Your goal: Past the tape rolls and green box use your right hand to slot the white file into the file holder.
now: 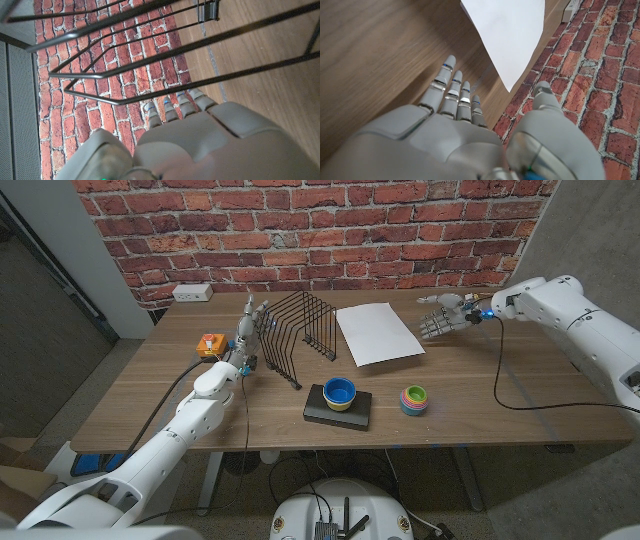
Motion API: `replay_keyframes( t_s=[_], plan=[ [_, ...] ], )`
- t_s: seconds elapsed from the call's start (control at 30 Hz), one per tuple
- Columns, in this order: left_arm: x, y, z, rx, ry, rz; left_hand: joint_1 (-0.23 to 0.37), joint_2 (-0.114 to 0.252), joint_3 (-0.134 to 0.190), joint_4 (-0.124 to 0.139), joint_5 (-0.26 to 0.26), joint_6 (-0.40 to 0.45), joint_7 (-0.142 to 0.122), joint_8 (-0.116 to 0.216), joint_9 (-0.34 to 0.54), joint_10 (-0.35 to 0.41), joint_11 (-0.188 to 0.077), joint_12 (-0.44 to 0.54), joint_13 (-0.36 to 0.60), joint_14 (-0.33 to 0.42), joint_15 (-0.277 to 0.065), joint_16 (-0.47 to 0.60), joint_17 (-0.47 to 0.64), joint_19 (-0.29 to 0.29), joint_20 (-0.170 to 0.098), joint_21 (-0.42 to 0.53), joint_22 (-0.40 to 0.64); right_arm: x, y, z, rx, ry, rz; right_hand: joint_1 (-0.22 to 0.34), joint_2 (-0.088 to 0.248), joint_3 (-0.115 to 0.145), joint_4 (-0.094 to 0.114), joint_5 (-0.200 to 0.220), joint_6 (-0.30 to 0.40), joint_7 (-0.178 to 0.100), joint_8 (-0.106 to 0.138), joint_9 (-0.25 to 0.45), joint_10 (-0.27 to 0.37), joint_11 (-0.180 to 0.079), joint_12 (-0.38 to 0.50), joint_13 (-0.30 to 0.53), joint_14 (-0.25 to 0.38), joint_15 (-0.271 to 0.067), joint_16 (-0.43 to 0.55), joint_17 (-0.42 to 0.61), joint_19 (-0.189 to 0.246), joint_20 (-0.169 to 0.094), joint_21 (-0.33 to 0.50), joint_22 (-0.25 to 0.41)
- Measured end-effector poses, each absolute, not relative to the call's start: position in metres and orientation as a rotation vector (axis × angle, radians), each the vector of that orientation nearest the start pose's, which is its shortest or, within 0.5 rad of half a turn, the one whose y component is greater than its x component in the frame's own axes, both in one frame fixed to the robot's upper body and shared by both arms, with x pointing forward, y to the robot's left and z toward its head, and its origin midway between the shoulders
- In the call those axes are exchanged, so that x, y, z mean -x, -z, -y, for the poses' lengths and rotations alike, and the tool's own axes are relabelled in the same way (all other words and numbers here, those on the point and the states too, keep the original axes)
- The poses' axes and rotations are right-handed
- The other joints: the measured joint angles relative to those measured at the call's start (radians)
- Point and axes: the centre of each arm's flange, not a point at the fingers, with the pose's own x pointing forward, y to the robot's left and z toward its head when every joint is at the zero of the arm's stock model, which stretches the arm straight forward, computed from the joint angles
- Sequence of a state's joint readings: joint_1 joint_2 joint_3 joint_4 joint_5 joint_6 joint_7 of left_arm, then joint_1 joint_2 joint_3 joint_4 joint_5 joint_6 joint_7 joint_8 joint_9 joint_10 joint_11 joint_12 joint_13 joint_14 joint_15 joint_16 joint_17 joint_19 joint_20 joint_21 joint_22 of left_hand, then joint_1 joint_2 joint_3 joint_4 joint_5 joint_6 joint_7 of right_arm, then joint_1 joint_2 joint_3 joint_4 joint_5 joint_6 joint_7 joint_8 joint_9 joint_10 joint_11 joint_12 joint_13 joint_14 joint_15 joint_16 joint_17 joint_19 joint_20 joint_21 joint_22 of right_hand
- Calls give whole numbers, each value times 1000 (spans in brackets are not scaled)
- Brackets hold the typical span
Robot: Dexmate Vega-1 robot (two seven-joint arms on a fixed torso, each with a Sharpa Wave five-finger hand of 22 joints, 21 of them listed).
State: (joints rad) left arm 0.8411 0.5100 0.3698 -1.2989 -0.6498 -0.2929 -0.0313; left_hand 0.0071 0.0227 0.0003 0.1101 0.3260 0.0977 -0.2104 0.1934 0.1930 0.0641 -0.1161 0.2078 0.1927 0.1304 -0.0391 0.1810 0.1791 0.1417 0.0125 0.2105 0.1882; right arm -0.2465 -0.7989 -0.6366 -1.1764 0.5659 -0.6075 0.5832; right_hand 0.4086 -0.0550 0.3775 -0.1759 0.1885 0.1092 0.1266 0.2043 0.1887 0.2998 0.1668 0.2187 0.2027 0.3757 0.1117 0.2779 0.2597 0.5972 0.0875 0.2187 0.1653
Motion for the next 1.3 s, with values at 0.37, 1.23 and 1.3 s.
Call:
replay_keyframes(
  t_s=[0.37,1.23,1.3],
  plan=[
    [-653,28,-290,42,207,595,0,0,0,0,0,0,0,0,0,0,0,0,0,0,0,0,0,0,0,0,0,-688,-111,369,407,-472,-166,34,-8,4,4,0,37,9,15,5,40,-13,15,5,40,-24,12,3,46,-32,0,0],
    [-652,28,-291,41,206,595,0,0,0,0,0,0,0,0,0,0,0,0,0,0,0,0,0,0,0,0,0,-714,-119,353,459,-503,-235,99,-28,2,7,5,125,12,31,9,124,-51,37,18,141,-89,56,8,152,-88,8,0],
    [-652,28,-291,41,206,595,0,0,0,0,0,0,0,0,0,0,0,0,0,0,0,0,0,0,0,0,0,-715,-120,352,462,-498,-236,114,-28,2,7,5,133,13,31,9,136,-55,38,18,151,-99,63,10,165,-93,8,4]
  ],
)
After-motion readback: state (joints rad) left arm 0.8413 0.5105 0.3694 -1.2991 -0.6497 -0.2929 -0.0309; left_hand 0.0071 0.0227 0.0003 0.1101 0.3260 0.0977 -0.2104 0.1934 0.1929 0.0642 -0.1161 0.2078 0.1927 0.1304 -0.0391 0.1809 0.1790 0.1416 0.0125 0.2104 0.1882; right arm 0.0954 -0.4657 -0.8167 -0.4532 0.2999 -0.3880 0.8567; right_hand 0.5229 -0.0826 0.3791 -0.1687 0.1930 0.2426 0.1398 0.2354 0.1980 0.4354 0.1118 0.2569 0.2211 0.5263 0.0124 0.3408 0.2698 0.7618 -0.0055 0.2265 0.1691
